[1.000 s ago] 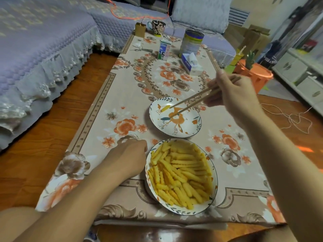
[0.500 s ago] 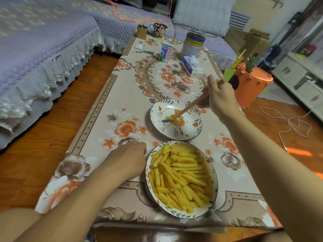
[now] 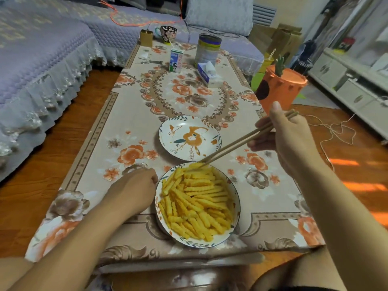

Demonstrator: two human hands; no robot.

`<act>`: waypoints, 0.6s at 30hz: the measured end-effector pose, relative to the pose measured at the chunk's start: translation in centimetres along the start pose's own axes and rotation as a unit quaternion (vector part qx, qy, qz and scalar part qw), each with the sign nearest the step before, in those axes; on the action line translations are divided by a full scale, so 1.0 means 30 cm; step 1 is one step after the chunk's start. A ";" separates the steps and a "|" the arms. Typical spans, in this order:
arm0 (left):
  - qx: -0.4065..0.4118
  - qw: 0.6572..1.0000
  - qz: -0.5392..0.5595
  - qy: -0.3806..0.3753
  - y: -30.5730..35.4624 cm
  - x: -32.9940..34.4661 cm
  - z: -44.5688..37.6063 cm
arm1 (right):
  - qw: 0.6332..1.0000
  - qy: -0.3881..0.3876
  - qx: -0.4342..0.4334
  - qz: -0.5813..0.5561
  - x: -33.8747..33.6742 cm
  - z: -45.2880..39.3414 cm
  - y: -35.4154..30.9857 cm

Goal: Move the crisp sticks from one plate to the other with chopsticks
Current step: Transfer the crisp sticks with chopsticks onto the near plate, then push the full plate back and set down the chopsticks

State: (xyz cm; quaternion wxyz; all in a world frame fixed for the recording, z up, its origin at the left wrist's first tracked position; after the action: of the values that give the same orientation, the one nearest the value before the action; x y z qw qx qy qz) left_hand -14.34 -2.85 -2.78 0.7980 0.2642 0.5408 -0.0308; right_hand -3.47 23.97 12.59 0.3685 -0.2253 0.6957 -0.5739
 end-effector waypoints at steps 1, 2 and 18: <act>0.000 1.000 0.006 0.002 -0.003 0.002 0.000 | 1.000 -0.005 -0.001 -0.009 0.009 0.003 0.005; -0.002 1.000 0.010 0.003 -0.005 0.001 0.003 | 1.000 -0.008 -0.003 -0.015 0.020 0.004 0.010; -0.038 0.973 0.192 -0.124 0.004 0.006 0.037 | 0.995 0.080 -0.029 -0.055 -0.028 -0.087 -0.007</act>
State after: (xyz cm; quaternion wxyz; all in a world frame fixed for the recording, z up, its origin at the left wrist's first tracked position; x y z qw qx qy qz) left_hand -13.30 -3.21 -2.59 0.8591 0.3268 0.3779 0.1114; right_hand -5.00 26.19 13.19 0.2730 -0.2274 0.7256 -0.5893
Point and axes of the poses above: each hand's wrist, its own z-axis away from the middle knuckle, its own x-axis out of the palm, y = z × x, the point moved 3 cm from there along -z, towards the middle knuckle, and after that the axes turned 3 degrees about -x, right-handed, at the moved point
